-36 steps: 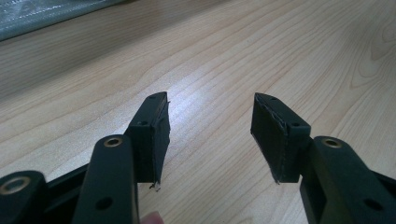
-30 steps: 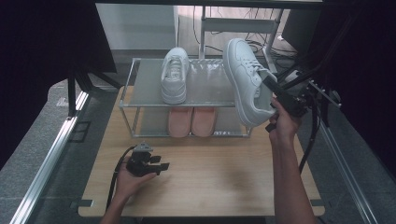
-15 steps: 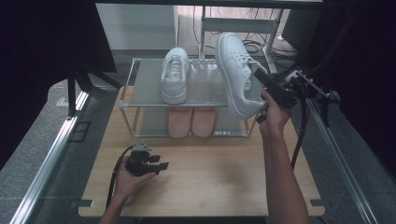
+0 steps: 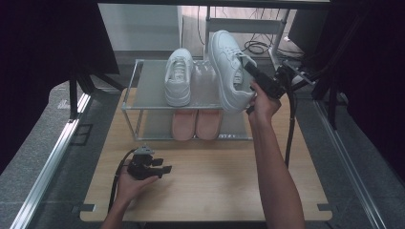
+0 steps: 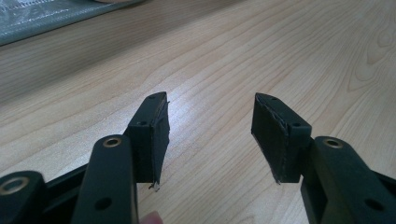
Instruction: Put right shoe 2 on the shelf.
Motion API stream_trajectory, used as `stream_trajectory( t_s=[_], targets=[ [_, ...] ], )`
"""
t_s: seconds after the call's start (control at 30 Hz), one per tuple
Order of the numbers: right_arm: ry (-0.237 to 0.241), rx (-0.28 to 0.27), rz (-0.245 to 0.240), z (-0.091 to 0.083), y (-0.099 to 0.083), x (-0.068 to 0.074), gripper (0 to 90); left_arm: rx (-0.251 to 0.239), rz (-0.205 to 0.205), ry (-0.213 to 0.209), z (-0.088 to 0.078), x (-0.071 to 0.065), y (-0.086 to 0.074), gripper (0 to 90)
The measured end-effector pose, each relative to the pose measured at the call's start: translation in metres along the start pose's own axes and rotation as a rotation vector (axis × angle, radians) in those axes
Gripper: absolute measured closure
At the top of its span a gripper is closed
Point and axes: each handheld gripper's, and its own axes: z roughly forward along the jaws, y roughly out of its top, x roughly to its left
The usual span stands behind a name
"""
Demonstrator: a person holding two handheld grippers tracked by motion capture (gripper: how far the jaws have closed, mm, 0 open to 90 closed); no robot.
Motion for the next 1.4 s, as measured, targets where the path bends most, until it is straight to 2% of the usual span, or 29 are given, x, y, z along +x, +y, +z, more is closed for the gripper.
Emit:
stream_trajectory(
  t_s=[0.17, 0.5, 0.77, 0.9, 1.03, 1.3, 1.37, 1.4],
  targets=[
    [-0.019, 0.025, 0.005, 0.017, -0.005, 0.002, 81.1, -0.003, -0.013, -0.004, -0.001, 0.002, -0.001, 47.1],
    [-0.068, 0.047, 0.033, 0.045, -0.016, 0.000, 80.6, -0.001, -0.008, -0.004, 0.000, 0.004, -0.001, 47.1],
    [-0.102, 0.062, 0.021, 0.063, -0.021, 0.007, 79.7, -0.008, -0.018, -0.004, -0.002, 0.005, -0.002, 47.1],
    [-0.134, 0.081, -0.005, 0.072, -0.023, 0.008, 78.7, -0.005, -0.014, -0.004, -0.001, 0.006, -0.002, 47.1],
    [-0.157, 0.105, -0.007, 0.080, -0.023, 0.007, 77.4, -0.008, -0.020, -0.009, -0.001, 0.008, -0.003, 47.1],
    [-0.161, 0.174, -0.055, 0.095, -0.021, 0.008, 70.4, 0.001, -0.030, -0.004, 0.000, 0.011, -0.005, 47.1],
    [-0.173, 0.172, -0.075, 0.099, -0.021, 0.009, 69.6, 0.000, -0.030, -0.003, 0.000, 0.011, -0.006, 47.1],
    [-0.158, 0.176, -0.074, 0.100, -0.021, 0.009, 68.8, 0.000, -0.031, -0.003, 0.000, 0.011, -0.006, 47.1]
  ],
)
